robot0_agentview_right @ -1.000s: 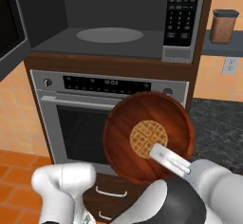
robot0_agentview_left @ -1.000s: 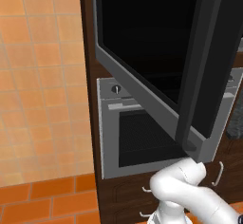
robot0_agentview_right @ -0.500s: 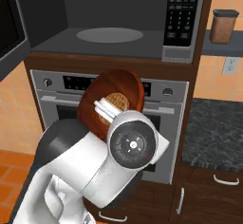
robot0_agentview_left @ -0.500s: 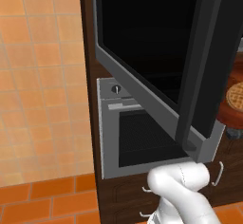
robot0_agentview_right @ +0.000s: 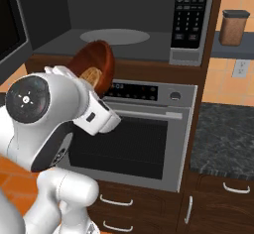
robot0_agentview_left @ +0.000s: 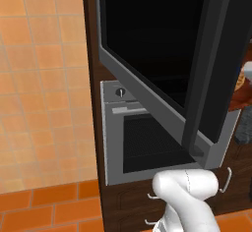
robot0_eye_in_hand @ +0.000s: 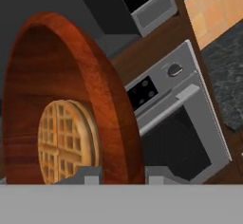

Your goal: Open the microwave, place the bowl with waffle inside the microwave, then close the microwave door and turn it on.

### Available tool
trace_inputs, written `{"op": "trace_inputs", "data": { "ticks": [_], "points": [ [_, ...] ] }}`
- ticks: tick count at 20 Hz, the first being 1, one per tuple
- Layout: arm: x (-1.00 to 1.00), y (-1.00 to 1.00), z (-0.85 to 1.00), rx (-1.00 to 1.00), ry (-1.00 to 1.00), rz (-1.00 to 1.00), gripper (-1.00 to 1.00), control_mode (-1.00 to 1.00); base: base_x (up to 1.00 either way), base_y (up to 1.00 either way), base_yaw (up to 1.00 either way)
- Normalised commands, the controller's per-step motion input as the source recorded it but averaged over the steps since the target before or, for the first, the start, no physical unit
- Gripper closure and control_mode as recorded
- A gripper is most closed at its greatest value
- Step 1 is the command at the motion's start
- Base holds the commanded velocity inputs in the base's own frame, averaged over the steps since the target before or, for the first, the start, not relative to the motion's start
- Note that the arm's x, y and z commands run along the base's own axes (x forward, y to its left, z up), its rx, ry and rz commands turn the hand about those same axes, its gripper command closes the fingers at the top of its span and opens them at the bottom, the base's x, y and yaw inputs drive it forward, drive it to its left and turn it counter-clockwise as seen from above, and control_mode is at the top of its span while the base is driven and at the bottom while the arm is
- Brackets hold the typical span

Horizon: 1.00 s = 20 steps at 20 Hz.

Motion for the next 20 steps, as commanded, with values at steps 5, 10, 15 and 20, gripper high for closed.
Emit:
{"op": "trace_inputs", "data": {
  "ticks": [5,10,15,20],
  "points": [
    [0.33,0.0,0.71,0.02,0.0,0.03,1.0,-1.0,0.0,0.0,0.0],
    [0.63,-0.01,0.16,0.03,0.08,0.12,1.0,-1.0,0.0,0.0,0.0],
    [0.58,0.0,-0.04,0.13,-0.04,0.03,1.0,-1.0,0.0,0.0,0.0],
    [0.36,0.0,0.0,0.24,-0.12,-0.01,1.0,-1.0,0.0,0.0,0.0]
  ]
}}
